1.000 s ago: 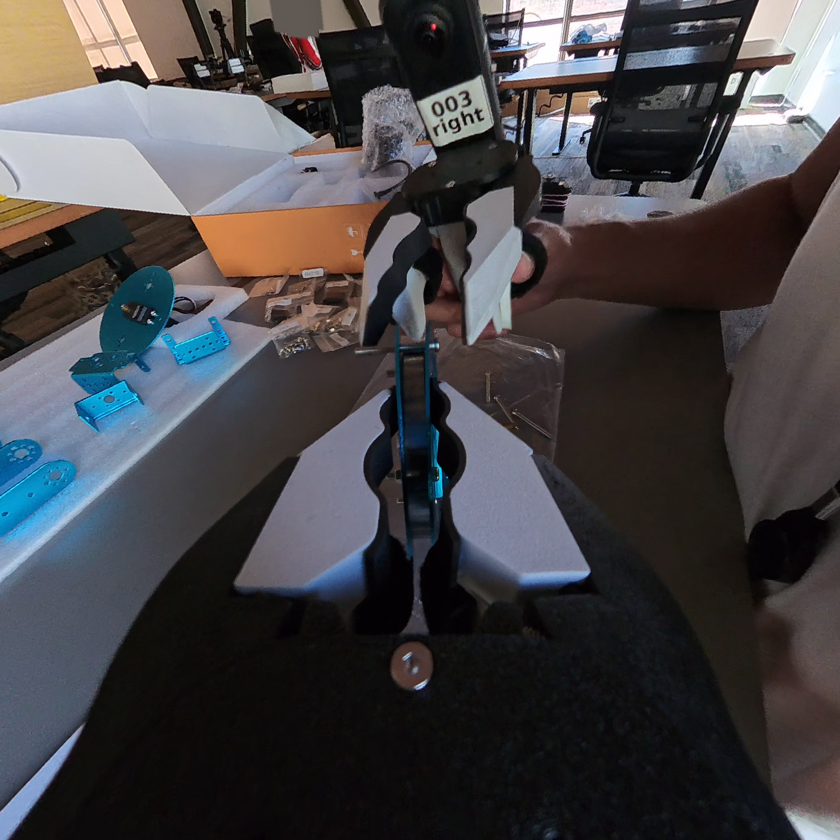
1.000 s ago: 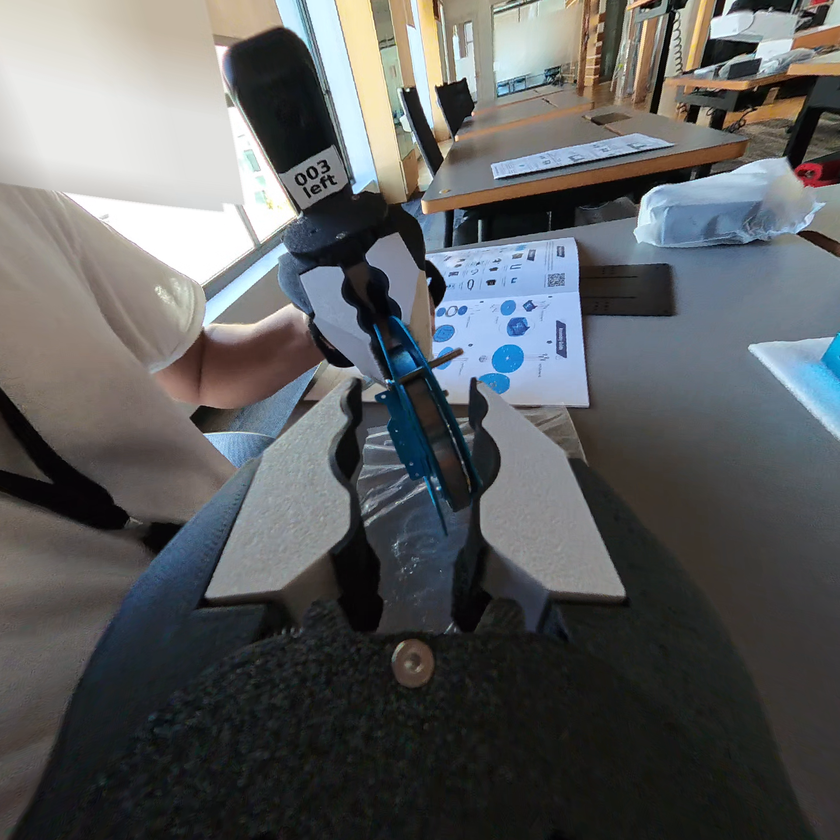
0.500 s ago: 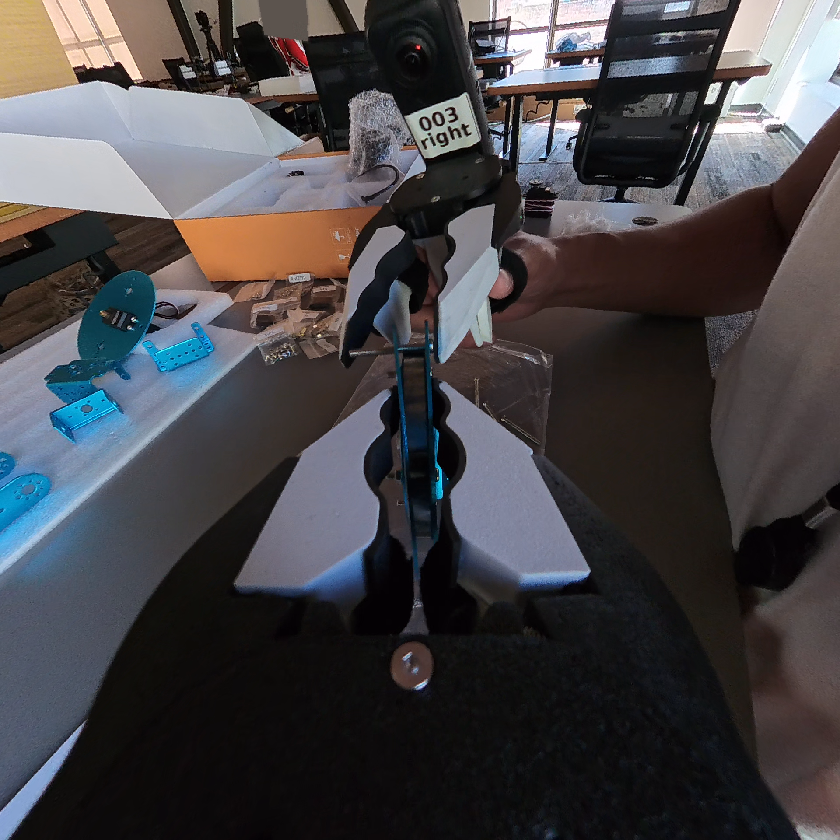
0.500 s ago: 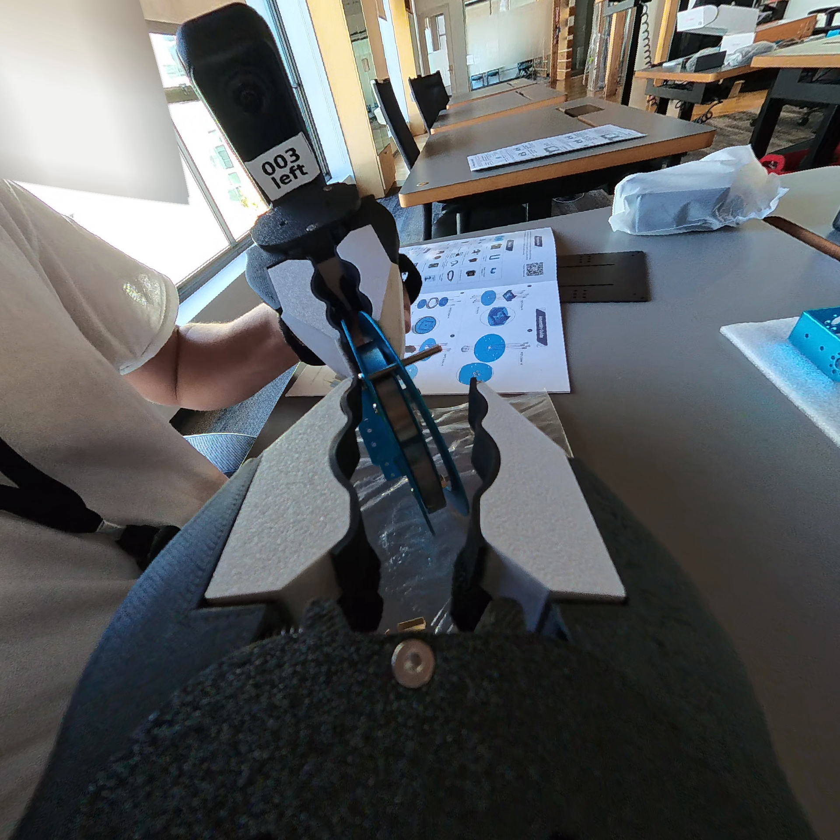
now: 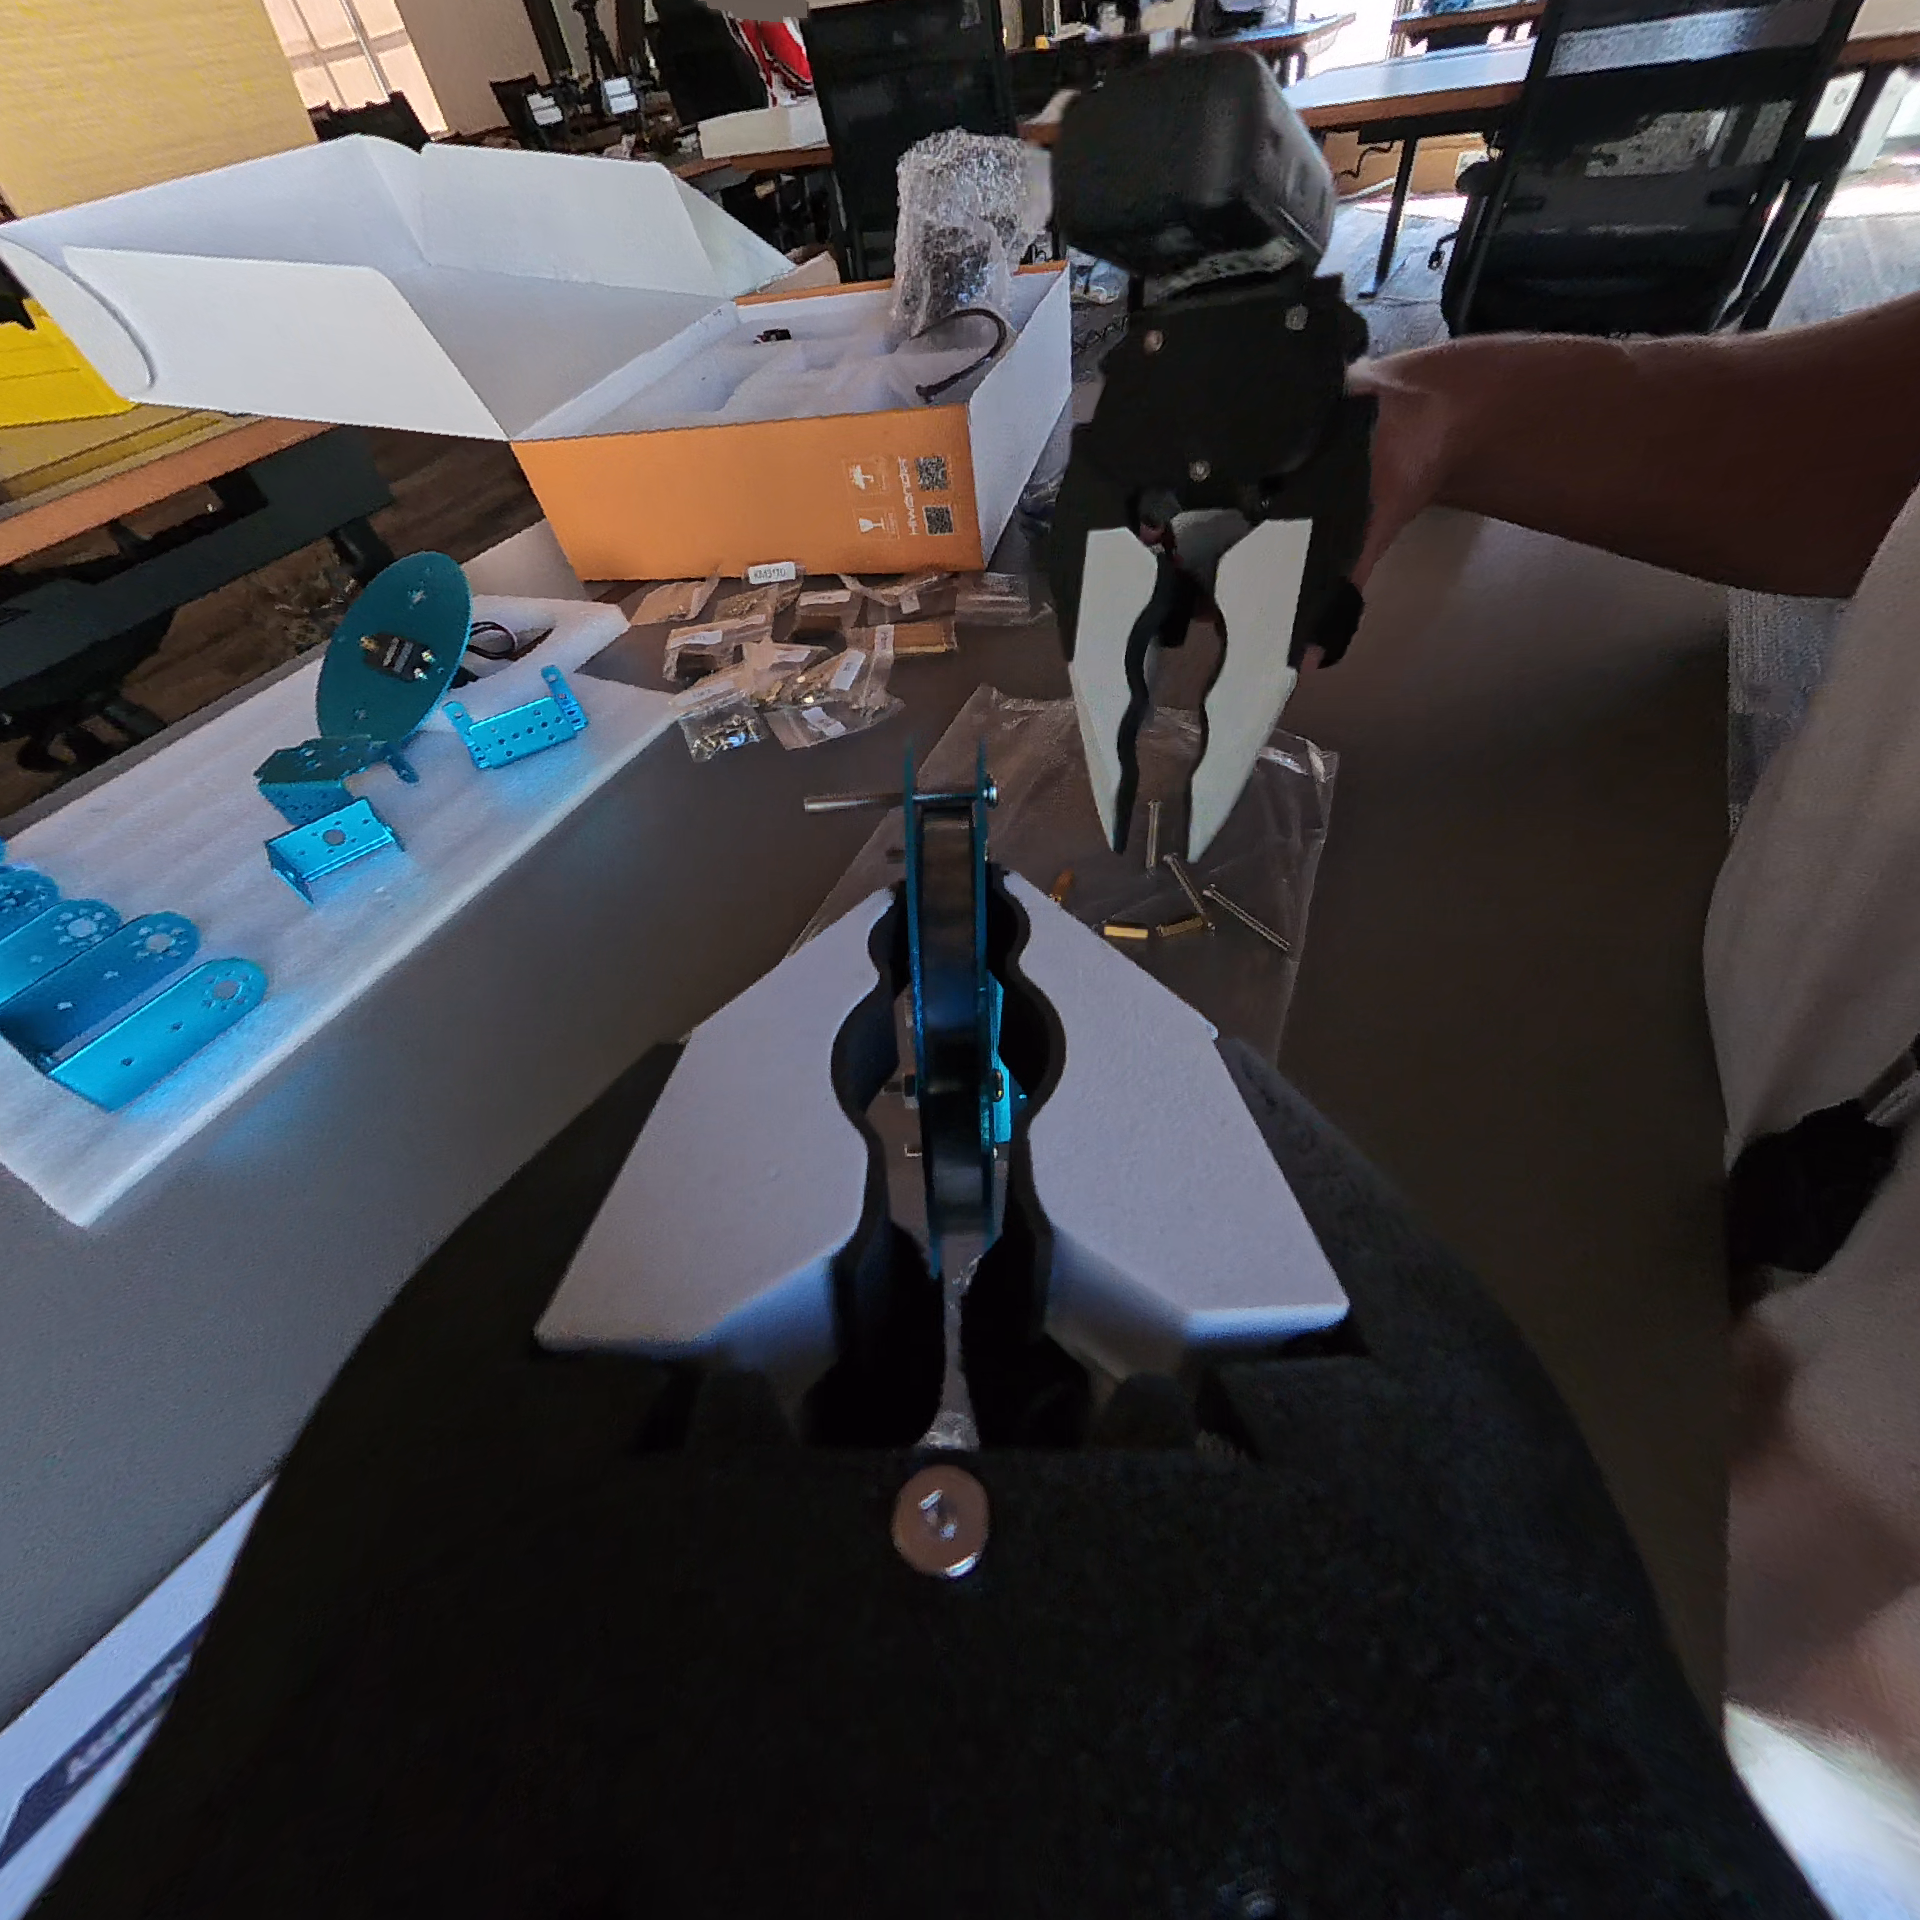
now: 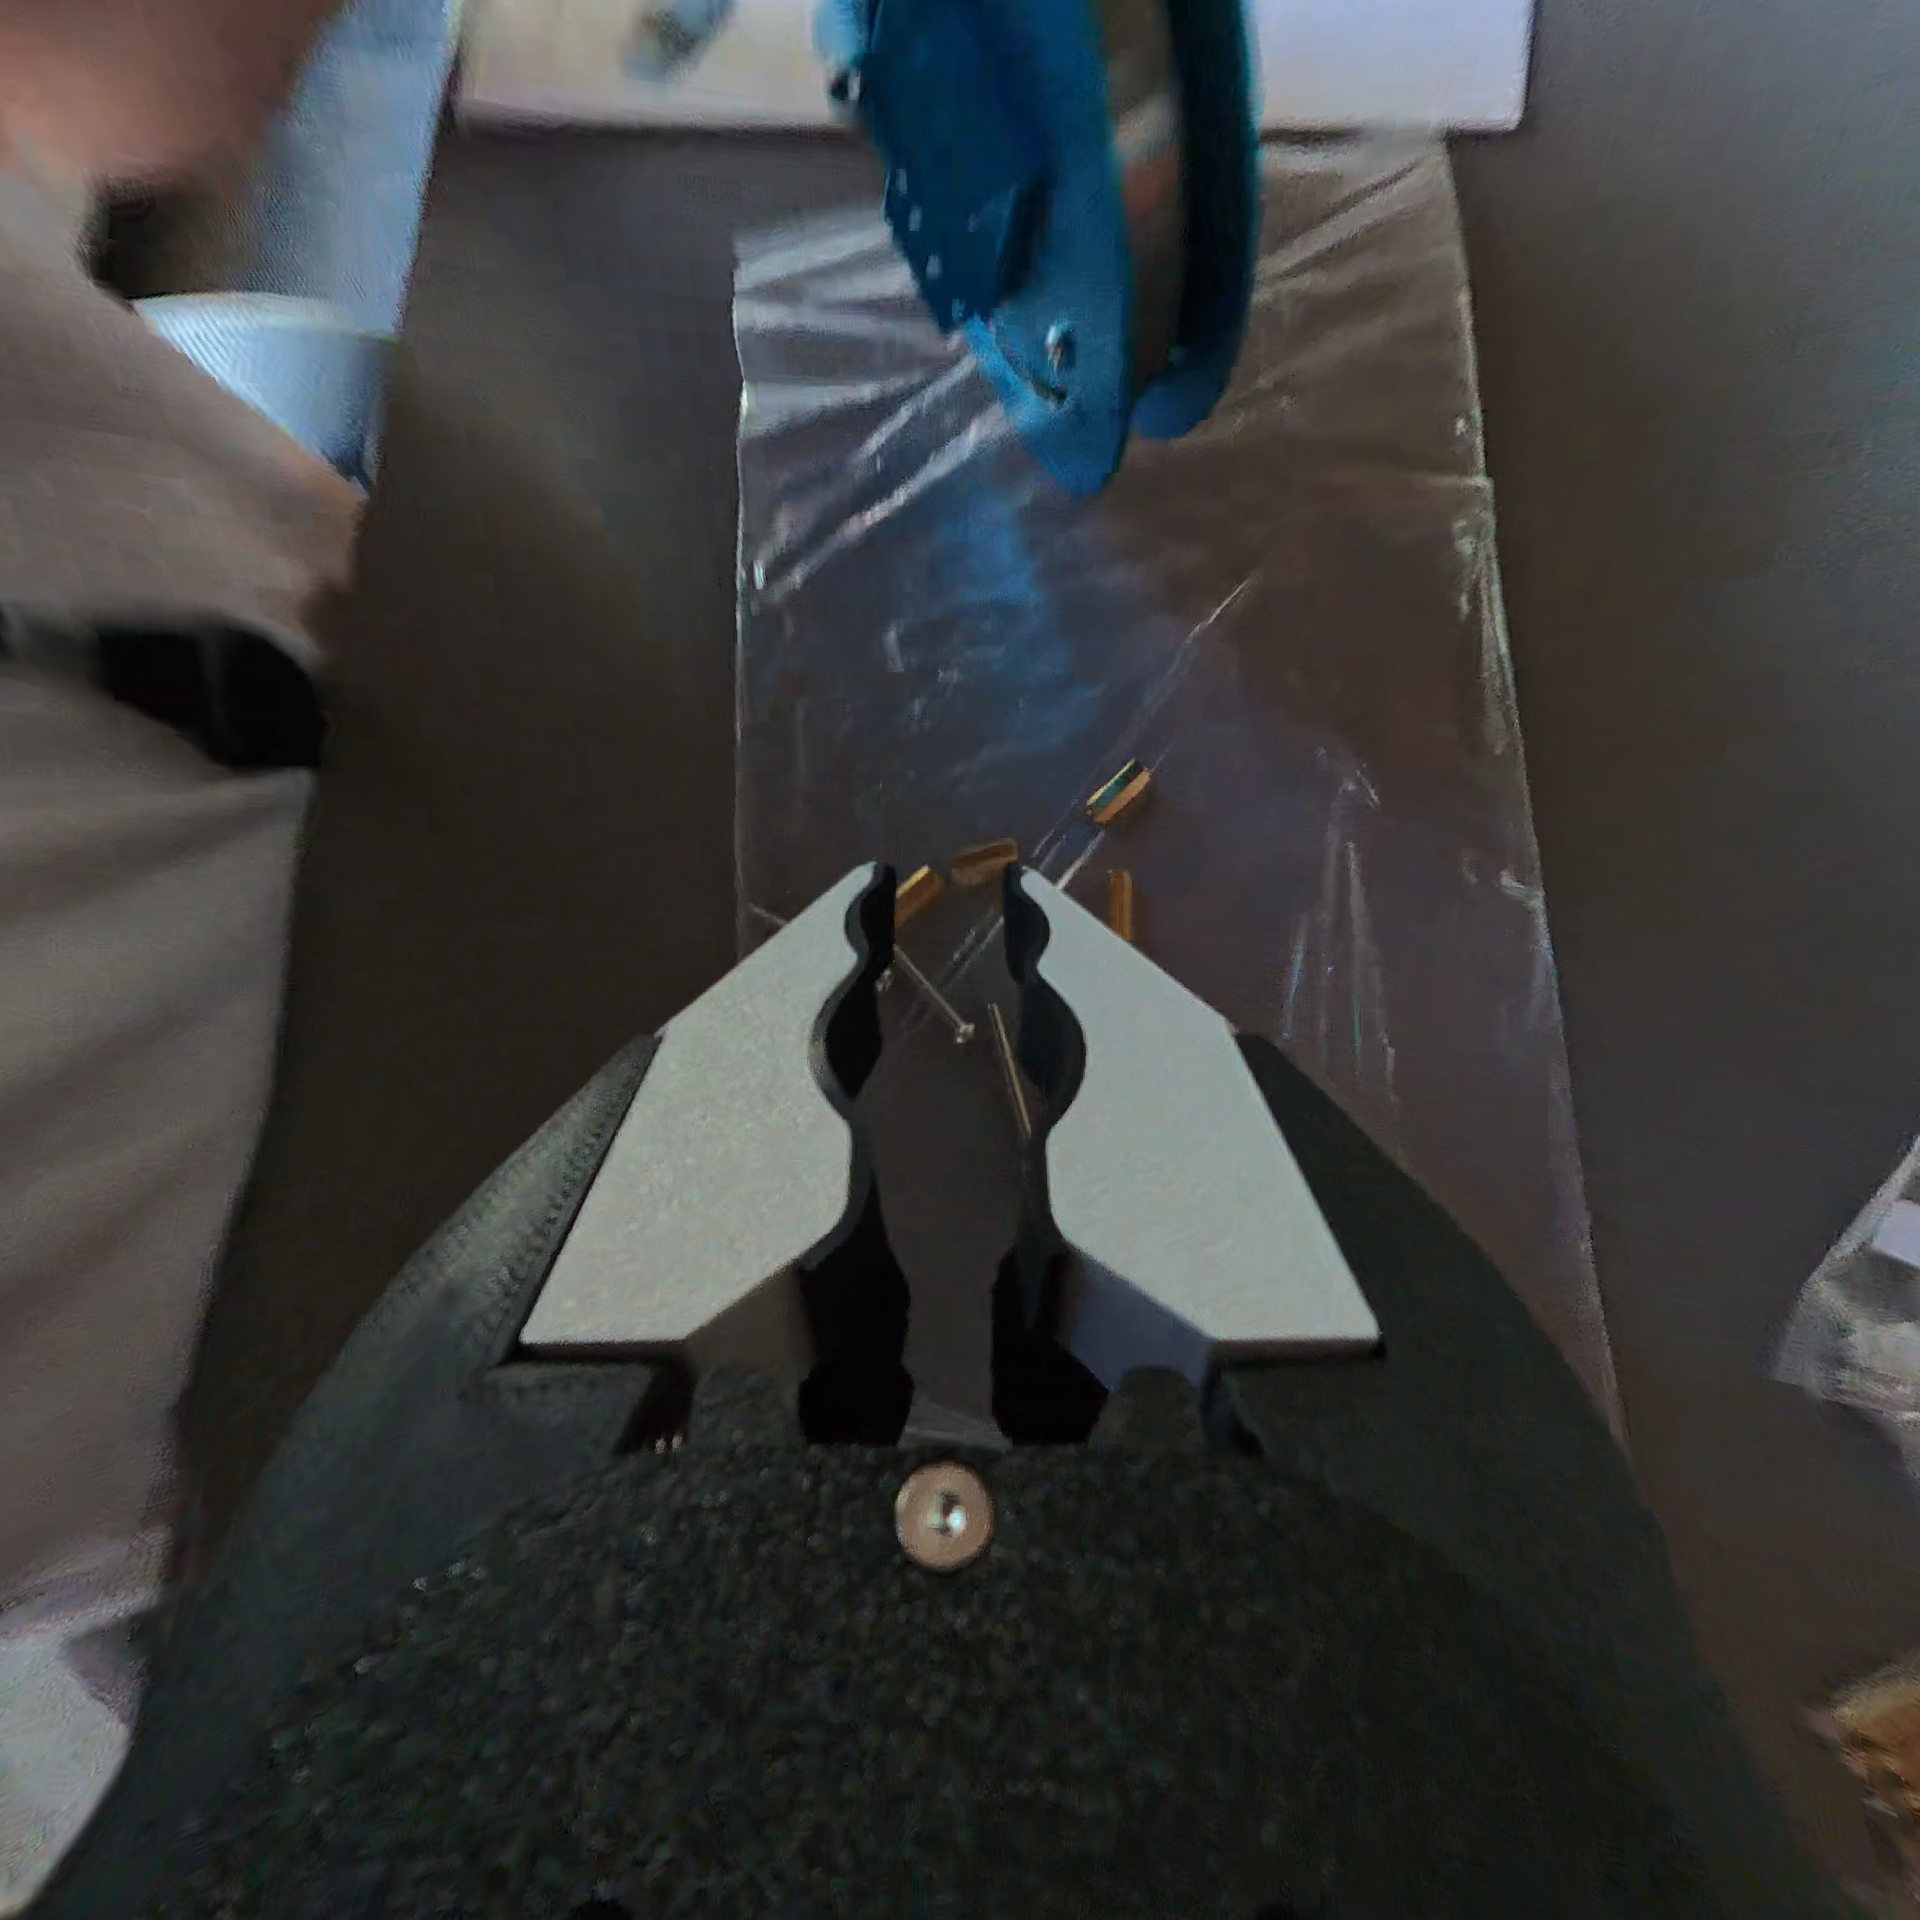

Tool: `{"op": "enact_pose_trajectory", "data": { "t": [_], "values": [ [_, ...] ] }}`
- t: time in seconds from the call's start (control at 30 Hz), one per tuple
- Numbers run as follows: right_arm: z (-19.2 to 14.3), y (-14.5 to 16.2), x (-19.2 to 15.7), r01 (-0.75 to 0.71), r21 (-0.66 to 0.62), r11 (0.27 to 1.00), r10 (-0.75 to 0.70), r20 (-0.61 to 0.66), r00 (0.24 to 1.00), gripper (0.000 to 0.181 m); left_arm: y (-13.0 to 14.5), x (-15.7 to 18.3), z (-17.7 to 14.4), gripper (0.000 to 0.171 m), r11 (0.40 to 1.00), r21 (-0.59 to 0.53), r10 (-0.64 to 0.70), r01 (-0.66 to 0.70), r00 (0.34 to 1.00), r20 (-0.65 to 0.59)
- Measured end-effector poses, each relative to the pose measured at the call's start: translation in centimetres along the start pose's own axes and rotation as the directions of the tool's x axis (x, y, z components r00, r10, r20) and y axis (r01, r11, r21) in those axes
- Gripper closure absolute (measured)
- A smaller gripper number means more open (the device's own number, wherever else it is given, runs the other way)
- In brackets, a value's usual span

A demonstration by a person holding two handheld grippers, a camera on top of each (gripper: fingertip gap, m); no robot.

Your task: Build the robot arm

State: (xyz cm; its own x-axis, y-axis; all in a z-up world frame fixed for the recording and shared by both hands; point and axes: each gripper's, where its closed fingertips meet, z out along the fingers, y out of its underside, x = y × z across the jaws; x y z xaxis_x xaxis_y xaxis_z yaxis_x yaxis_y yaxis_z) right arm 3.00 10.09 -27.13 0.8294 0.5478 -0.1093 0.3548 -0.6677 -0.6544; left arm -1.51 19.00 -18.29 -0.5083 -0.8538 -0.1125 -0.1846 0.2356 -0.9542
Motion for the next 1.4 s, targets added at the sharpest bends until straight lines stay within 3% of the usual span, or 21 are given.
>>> {"op": "enact_pose_trajectory", "data": {
  "t": [0.07,0.17,0.27,0.37,0.7,0.8,0.9,0.97,1.03,1.1,1.2,1.4],
  "values": [
    [0.0,0.7,0.7,0.1,-0.073,0.992,-0.101,-0.01,0.995,0.161,0.0,0.1,-0.5,0.16,1.0,0.016,-0.025,0.025,1.0,-0.007],
    [-0.1,0.7,2.7,0.187,-0.077,0.979,-0.182,0.066,0.981,0.16,-0.2,0.1,-1.0,0.16,0.998,0.035,-0.051,0.051,0.999,-0.006],
    [0.6,0.9,3.8,0.197,-0.085,0.977,-0.188,0.101,0.977,0.16,0.0,0.0,-1.3,0.16,0.999,0.018,-0.035,0.034,0.999,0.039],
    [1.2,0.3,3.8,0.21,-0.06,0.976,-0.207,0.055,0.977,0.168,0.2,0.0,-1.4,0.16,1.0,0.011,-0.027,0.026,0.997,0.071],
    [2.1,1.1,4.5,0.169,-0.246,0.954,-0.174,0.003,0.985,0.176,0.7,-0.3,-0.6,0.16,1.0,-0.011,-0.026,0.027,0.996,0.081],
    [1.1,-2.3,5.4,0.056,-0.109,0.992,-0.057,-0.004,0.998,0.176,0.7,-0.3,-0.3,0.16,1.0,-0.009,-0.013,0.013,0.996,0.086],
    [-1.5,-9.0,7.4,-0.157,0.149,0.976,0.152,0.042,0.988,0.176,0.6,-0.2,0.0,0.16,1.0,-0.002,0.007,-0.007,0.996,0.091],
    [-2.5,-13.2,7.3,-0.365,0.261,0.894,0.297,0.266,0.917,0.177,0.6,-0.1,0.2,0.16,1.0,0.001,0.014,-0.014,0.996,0.092],
    [-1.8,-15.2,6.3,-0.551,0.182,0.814,0.408,0.496,0.767,0.177,0.7,0.1,0.4,0.16,1.0,0.004,0.015,-0.015,0.996,0.09],
    [-0.2,-15.6,5.2,-0.646,0.062,0.761,0.487,0.605,0.63,0.176,0.9,0.1,0.5,0.16,1.0,0.002,0.012,-0.012,0.996,0.09],
    [0.5,-16.1,4.8,-0.719,-0.016,0.695,0.541,0.67,0.508,0.176,1.3,0.0,0.5,0.16,1.0,0.005,0.001,-0.001,0.996,0.092],
    [1.4,-15.5,4.8,-0.768,-0.029,0.64,0.6,0.643,0.476,0.176,1.5,-0.2,0.3,0.16,1.0,0.006,0.0,0.0,0.995,0.1]
  ]
}}
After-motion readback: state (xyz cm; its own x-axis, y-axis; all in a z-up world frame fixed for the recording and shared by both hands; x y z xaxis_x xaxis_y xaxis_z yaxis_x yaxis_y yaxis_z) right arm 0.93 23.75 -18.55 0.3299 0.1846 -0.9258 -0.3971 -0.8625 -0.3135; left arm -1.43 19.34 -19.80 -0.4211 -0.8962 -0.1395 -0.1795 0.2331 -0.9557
